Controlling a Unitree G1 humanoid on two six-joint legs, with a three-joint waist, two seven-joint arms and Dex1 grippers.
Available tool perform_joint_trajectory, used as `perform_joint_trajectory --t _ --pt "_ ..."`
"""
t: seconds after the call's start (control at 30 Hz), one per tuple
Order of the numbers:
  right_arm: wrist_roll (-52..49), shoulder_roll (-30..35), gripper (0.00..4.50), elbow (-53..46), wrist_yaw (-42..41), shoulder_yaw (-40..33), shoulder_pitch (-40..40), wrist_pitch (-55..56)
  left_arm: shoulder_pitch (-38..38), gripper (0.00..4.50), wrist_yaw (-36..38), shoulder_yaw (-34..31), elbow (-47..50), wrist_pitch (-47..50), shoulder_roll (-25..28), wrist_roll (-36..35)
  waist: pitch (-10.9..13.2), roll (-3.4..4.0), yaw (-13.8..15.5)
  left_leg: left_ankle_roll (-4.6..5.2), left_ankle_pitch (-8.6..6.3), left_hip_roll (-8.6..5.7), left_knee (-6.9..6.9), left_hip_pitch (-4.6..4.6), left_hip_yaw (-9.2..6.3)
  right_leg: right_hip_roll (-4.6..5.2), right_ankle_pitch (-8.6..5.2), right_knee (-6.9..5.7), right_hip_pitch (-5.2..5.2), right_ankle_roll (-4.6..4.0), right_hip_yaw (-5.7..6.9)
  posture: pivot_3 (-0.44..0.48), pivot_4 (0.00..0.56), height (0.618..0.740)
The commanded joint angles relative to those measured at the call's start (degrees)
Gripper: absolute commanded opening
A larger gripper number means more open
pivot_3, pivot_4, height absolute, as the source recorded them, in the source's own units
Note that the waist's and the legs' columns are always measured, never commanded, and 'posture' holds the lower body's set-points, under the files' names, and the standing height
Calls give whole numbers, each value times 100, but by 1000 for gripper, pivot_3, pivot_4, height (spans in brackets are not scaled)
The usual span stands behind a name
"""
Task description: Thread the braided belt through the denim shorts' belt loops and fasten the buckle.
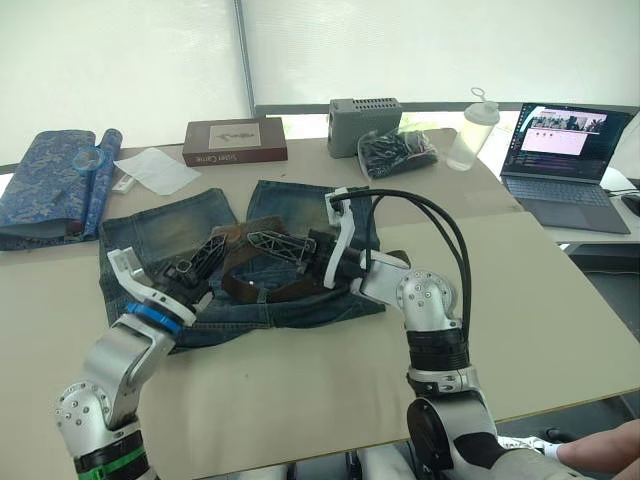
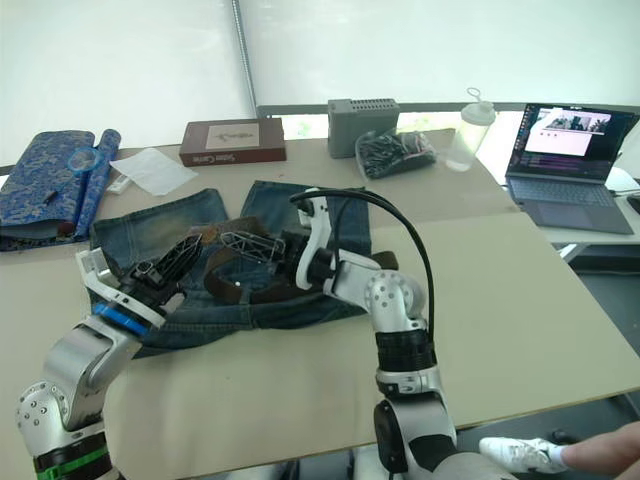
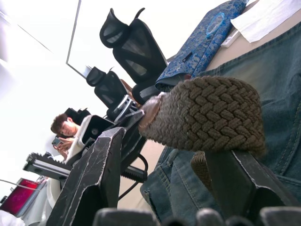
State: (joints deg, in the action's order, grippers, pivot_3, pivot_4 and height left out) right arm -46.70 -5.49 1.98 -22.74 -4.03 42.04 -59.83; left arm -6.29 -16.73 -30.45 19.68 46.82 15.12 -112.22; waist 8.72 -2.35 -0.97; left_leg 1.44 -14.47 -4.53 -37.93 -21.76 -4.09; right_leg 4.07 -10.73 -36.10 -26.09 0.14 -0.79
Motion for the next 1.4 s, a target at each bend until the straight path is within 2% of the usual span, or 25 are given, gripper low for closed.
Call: perform_joint_trajectory --t 0.03,0.23,0.43,0.53,0.7,0.77,0.8,0.9,0.93,1.03,1.17,1.3,1.4 --pt "-272 -542 2895 -174 107 18 -38 162 289 0 262 0 276 155 174 -78 1 2 -1 1 0 0 0 -1 2 0 0 0 -1 0 0 0 150 740" --pt "-318 -479 2895 0 289 125 54 231 533 0 349 53 433 34 354 -78 2 2 27 4 -2 0 0 1 2 1 0 2 3 0 3 0 150 740" --pt "-64 -356 1028 161 362 426 77 271 809 0 432 88 616 -87 650 -78 3 6 9 4 -3 3 0 1 2 -3 0 2 0 0 1 0 150 740" --pt "35 -402 10 277 388 536 107 350 1057 0 576 105 840 -71 1083 -39 4 7 1 4 -3 5 0 1 2 -4 0 2 -1 -1 0 0 150 740" --pt "168 -507 10 598 431 726 249 540 1625 0 1218 -213 1061 -3 1955 670 13 22 -7 4 -3 7 2 4 6 -14 -1 3 -1 -2 3 0 150 740" --pt "233 -537 0 771 458 830 339 616 1794 781 1632 -481 1044 -43 2308 1083 15 27 -7 6 -4 7 4 5 12 -36 -1 5 -2 -1 4 0 150 740" --pt "297 -559 0 879 478 907 394 673 1924 1088 1886 -633 995 -105 2529 1574 16 28 -2 6 -5 9 4 4 12 -42 -1 6 -1 -1 5 0 150 740" --pt "487 -679 0 1217 467 1065 562 843 2396 2595 2914 -1201 735 -246 2991 2570 24 41 -17 3 -4 18 6 5 20 -58 -1 11 -3 -4 3 0 150 740" --pt "524 -707 0 1297 449 1085 603 876 2479 2595 3159 -1319 660 -274 3054 2720 28 48 -23 3 -4 20 10 7 24 -59 -1 12 -2 -4 2 0 150 740" --pt "834 -964 0 1894 424 1286 870 1152 2768 2595 4148 -1363 138 -787 3407 4187 34 58 -45 3 -6 32 14 10 38 -64 -3 15 -4 -7 2 0 150 740" --pt "1003 -1279 0 2604 354 1388 1139 1508 2799 2595 4741 -840 -453 -1535 3355 5689 38 66 -43 5 -7 36 19 15 48 -62 -3 18 0 -11 1 0 150 740" --pt "1027 -1389 0 2789 228 1540 1222 1604 2763 2595 4888 -413 -647 -1893 3054 6509 41 71 -76 10 -13 40 18 15 50 -50 -1 20 -1 -11 -2 0 150 740" --pt "983 -1402 0 2786 187 1552 1236 1614 2772 2595 4960 -219 -696 -1751 2840 6676 41 70 -102 7 -16 45 18 15 50 -27 1 19 -3 -12 -1 0 150 740"
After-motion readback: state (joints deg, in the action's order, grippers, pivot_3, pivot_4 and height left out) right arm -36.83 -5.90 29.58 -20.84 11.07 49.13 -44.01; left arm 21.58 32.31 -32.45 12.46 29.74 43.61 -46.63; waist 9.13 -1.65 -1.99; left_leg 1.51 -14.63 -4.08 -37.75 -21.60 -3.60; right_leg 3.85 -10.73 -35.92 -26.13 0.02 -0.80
